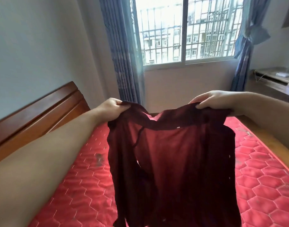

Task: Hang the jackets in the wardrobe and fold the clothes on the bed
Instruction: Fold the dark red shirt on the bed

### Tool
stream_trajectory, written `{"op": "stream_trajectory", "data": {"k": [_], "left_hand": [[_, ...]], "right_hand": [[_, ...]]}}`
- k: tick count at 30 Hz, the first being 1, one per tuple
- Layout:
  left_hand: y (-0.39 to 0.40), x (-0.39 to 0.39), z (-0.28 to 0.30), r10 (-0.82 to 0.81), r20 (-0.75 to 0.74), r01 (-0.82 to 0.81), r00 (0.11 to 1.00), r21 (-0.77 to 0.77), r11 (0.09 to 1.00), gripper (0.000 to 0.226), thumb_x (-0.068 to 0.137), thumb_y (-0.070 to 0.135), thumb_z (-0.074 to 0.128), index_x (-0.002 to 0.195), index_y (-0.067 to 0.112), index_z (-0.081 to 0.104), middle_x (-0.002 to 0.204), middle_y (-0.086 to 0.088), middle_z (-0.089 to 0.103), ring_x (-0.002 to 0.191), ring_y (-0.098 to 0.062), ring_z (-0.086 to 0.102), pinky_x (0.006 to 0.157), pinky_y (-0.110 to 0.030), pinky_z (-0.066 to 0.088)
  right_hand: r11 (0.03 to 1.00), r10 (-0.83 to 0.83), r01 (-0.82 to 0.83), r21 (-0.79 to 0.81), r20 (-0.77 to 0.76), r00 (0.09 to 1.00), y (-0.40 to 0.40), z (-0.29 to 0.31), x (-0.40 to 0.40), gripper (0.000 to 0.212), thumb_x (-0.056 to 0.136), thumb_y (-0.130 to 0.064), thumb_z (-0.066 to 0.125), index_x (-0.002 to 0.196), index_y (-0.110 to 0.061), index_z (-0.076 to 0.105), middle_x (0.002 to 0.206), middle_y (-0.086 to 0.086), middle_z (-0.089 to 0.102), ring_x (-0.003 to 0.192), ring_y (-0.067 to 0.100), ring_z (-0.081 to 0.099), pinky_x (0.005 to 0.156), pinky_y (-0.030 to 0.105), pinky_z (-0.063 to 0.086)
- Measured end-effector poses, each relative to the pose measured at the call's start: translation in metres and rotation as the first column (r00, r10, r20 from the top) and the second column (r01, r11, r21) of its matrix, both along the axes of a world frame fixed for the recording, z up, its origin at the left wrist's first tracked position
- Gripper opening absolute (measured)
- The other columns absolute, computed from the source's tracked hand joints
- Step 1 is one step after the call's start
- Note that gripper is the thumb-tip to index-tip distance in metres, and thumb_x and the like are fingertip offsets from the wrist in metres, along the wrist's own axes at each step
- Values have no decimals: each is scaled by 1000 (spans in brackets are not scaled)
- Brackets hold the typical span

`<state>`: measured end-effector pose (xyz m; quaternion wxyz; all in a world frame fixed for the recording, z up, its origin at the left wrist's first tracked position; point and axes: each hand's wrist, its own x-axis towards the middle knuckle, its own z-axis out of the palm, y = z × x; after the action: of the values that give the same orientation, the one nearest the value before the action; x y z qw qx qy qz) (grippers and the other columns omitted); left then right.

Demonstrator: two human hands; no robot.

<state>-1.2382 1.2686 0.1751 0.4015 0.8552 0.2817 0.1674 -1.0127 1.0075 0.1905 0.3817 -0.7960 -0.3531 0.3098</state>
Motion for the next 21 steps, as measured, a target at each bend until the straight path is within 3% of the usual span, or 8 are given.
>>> {"op": "stream_trajectory", "data": {"k": [3, 6, 8, 10, 14, 16, 18, 21], "left_hand": [[-5, 17, -6, 88, 71, -71, 994, -215, 974, 33, 95, 34, 60, 83, 5, 70, 73, -8, 72, 53, -13, 66, 53, -25, 56], [-8, 33, -6, 142, 104, -89, 984, -404, 910, 33, 95, 37, 59, 77, 10, 65, 59, -2, 70, 47, -13, 66, 47, -22, 55], [-12, 43, -6, 117, 135, -35, 984, -493, 869, 33, 95, 37, 58, 79, 10, 65, 61, -2, 71, 50, -14, 67, 50, -25, 57], [-17, 52, -9, 66, 188, 45, 980, -531, 846, 30, 96, 36, 58, 82, 10, 66, 67, -1, 73, 57, -13, 70, 53, -24, 58], [-30, 66, -17, -16, 259, 156, 966, -531, 833, 26, 96, 33, 59, 82, 12, 67, 71, 0, 74, 62, -11, 70, 57, -22, 58], [-32, 70, -20, -45, 270, 183, 962, -512, 839, 27, 95, 33, 60, 81, 12, 68, 73, -1, 74, 63, -12, 70, 57, -23, 57], [-35, 71, -22, -80, 287, 216, 955, -481, 849, 28, 95, 34, 61, 78, 13, 71, 74, -1, 75, 64, -12, 70, 56, -22, 56], [-38, 74, -25, -144, 292, 268, 945, -449, 852, 29, 94, 36, 61, 81, 13, 73, 81, -4, 76, 71, -16, 71, 63, -24, 57]], "right_hand": [[977, -20, 68, 204, -228, 973, 8, -4, -8, 43, 96, -1, 43, 118, -32, 64, 90, 14, 62, 59, 19, 54, 54, 32, 54], [954, 47, 39, 299, -276, 960, 15, -2, -24, 44, 95, 2, 38, 106, -23, 73, 69, 14, 62, 50, 20, 62, 49, 33, 55], [953, 67, -9, 301, -181, 981, 18, 1, -35, 44, 93, 1, 35, 90, -15, 76, 66, 17, 67, 51, 22, 66, 50, 32, 55], [962, 88, -54, 269, -118, 989, 22, 4, -43, 41, 94, -3, 37, 87, -11, 76, 70, 16, 70, 60, 24, 70, 53, 33, 57], [964, 210, -192, 185, -80, 974, 25, 7, -54, 18, 91, -11, 57, 98, -10, 74, 87, 2, 75, 83, 16, 73, 62, 35, 59], [960, 248, -247, 133, 9, 969, 27, 4, -57, 25, 84, -3, 64, 105, -15, 72, 84, -4, 72, 80, 9, 69, 66, 35, 60], [975, 165, -190, 119, 192, 967, 32, -2, -61, 37, 79, 6, 61, 105, -19, 72, 84, 8, 69, 75, 19, 69, 66, 36, 61], [978, -67, -40, 206, 489, 870, 39, -6, -64, 35, 74, 5, 55, 83, -22, 75, 61, -1, 70, 58, 20, 70, 57, 32, 60]]}}
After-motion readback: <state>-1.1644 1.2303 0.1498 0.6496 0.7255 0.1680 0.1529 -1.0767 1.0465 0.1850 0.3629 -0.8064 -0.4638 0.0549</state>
